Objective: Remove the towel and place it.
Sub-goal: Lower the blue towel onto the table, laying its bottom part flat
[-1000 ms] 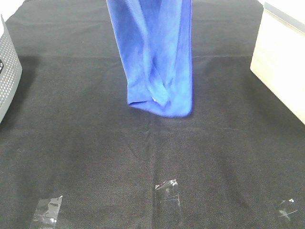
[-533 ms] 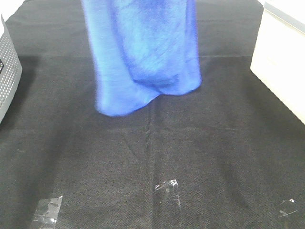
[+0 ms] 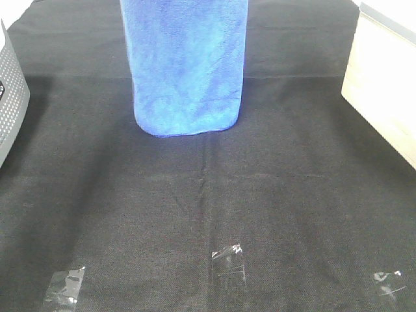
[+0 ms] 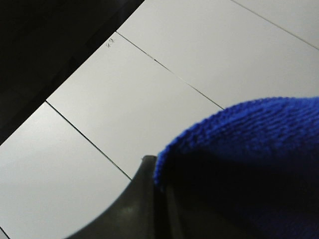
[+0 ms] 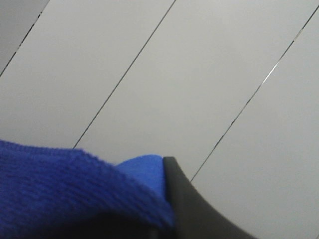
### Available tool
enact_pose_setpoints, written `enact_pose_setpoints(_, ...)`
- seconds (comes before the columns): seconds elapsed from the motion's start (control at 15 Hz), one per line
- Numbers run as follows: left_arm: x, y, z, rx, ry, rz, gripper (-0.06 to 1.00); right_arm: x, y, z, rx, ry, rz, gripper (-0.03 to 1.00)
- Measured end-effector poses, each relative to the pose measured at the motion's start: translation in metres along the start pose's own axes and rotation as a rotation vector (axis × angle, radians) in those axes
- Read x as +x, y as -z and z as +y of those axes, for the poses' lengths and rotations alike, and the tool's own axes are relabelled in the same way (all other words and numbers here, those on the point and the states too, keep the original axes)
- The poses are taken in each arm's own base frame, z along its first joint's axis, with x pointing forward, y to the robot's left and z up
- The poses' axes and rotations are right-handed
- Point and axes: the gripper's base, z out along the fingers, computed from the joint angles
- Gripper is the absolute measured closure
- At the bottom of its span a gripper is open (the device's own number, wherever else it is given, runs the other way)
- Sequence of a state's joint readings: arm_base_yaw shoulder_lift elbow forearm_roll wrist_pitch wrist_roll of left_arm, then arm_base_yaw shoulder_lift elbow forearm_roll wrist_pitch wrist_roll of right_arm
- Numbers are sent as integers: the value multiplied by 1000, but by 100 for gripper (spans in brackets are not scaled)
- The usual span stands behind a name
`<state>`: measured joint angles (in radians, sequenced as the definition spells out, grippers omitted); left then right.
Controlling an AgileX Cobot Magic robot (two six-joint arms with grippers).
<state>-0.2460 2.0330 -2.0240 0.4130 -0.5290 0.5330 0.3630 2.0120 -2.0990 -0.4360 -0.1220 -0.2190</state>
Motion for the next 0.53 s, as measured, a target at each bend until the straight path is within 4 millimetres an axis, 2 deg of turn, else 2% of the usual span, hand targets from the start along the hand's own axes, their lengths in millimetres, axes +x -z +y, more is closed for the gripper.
enact_pose_setpoints(0.13,16,-19,-7,-56,-26,-31,94,13,-13,-4,40,-11,-43,97)
enact_pose_setpoints(0.2,18,-26,-4,-88,-35,-45,94,16,-20,-7,64,-17,-61,97)
enact_pose_setpoints(0.4,16,-37,8,-159,-18,-61,94,4,-21,-30,132,-81,-139,97)
enact_pose_setpoints(0.53,18,-38,7,-158,3,-51,94,3,-21,-33,136,-101,-137,97)
